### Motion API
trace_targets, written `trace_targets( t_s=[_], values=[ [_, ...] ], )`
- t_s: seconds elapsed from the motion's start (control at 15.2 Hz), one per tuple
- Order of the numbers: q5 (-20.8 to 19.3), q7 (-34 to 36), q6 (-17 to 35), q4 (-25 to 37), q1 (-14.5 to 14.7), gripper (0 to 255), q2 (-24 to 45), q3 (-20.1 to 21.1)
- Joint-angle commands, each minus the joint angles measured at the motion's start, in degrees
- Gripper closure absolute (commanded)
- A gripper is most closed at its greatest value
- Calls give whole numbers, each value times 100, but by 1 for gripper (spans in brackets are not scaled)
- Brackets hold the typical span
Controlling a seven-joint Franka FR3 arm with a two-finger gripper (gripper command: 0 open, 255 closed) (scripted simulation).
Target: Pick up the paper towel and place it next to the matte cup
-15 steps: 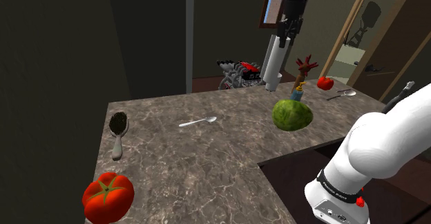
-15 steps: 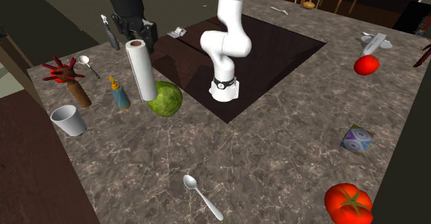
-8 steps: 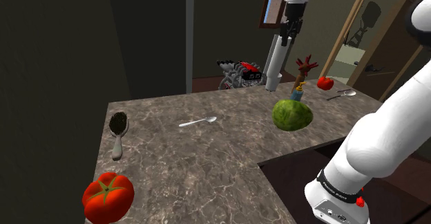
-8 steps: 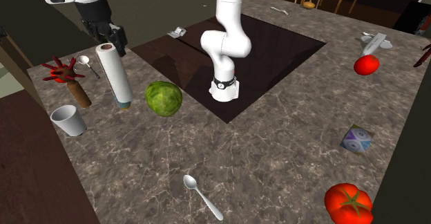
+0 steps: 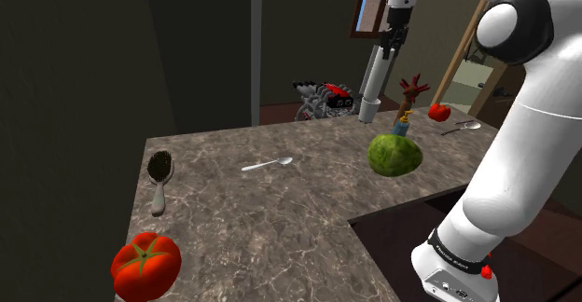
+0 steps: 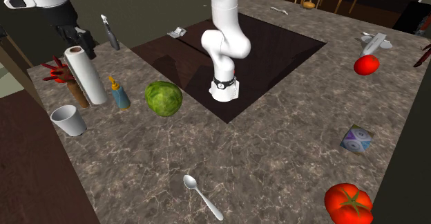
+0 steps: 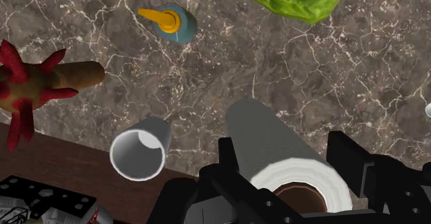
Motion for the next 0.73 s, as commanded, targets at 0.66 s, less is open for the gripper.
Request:
trace_targets(
  t_s=[0.66],
  values=[
    [1050, -1048, -341, 2329, -1265, 255, 2129, -178]
  ],
)
